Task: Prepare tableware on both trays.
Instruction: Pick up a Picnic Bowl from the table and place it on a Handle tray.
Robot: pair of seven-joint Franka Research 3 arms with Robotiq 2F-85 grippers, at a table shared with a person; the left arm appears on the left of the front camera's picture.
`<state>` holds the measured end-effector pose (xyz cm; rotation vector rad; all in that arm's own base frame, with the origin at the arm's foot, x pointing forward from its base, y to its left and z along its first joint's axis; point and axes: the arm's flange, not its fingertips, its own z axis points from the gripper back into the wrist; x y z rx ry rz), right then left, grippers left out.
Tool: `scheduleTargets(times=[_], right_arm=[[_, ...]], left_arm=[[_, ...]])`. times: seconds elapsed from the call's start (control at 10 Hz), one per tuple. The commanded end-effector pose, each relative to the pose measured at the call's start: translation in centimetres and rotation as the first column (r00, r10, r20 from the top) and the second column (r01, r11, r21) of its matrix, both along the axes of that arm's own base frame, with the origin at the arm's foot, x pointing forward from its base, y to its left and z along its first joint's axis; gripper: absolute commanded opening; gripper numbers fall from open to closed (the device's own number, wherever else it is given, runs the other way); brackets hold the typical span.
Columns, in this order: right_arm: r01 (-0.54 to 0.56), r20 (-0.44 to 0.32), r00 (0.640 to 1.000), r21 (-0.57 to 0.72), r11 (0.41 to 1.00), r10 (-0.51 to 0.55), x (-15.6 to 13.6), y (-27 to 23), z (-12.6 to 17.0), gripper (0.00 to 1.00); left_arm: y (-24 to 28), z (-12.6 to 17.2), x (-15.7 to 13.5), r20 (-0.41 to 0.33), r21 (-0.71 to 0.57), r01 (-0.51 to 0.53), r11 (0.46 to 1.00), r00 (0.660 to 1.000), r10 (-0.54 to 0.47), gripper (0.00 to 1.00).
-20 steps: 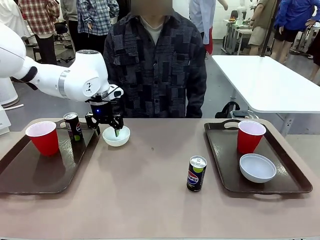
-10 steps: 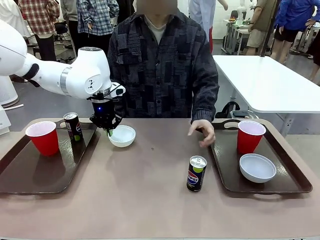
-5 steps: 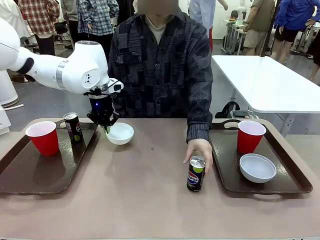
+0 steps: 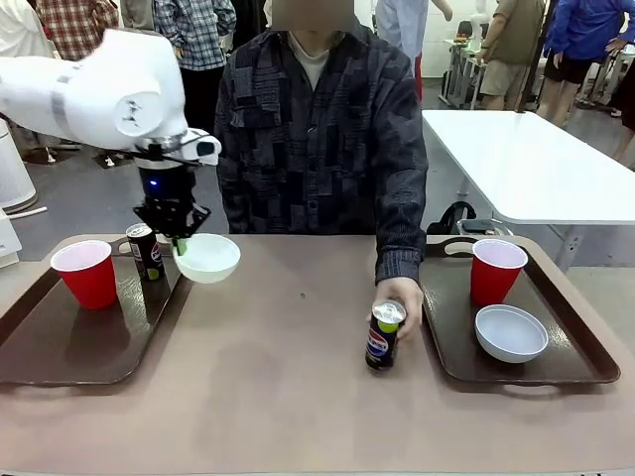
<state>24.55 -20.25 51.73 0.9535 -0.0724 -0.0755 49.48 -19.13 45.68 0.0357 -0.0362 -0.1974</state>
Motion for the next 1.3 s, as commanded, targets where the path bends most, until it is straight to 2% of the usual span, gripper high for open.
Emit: scheduleTargets(times=[0.0,0.3,0.7,0.9,1.0,1.1,1.2], right_arm=[[-0.004,0.013,1.0,0.009,1.0,0.004,-0.2,0.0,-0.1,0.98],[-0.004,0.013,1.0,0.009,1.0,0.004,-0.2,0.0,-0.1,0.98],[-0.004,0.013,1.0,0.009,1.0,0.004,-0.2,0.0,-0.1,0.98],[-0.004,0.013,1.0,0.009,1.0,0.004,-0.2,0.0,-0.1,0.98],[-0.004,0.013,1.0,0.009,1.0,0.004,-0.2,0.0,-0.1,0.98],[-0.004,0.013,1.0,0.009,1.0,0.004,-0.2,0.0,-0.1,0.98],[-0.004,0.013,1.0,0.009,1.0,0.004,-0.2,0.0,-0.1,0.98]], left_arm=[[3.3,1.6,-3.4,-0.013,-0.06,0.041,0.997,0.999,-0.041,0.0],[7.8,1.8,-6.5,0.003,-0.098,0.026,0.995,1.0,-0.026,0.0],[13.5,-0.2,-8.0,-0.019,-0.099,-0.03,0.995,0.999,0.028,0.0],[14.6,-1.0,-8.1,-0.026,-0.059,-0.049,0.997,0.999,0.048,0.0],[13.5,-0.7,-8.1,0.043,-0.029,-0.07,0.997,0.997,0.071,0.0],[14.4,-0.8,-7.8,-0.051,-0.08,-0.065,0.995,0.997,0.061,0.0],[14.4,-0.8,-7.8,-0.051,-0.08,-0.065,0.995,0.997,0.061,0.0]])
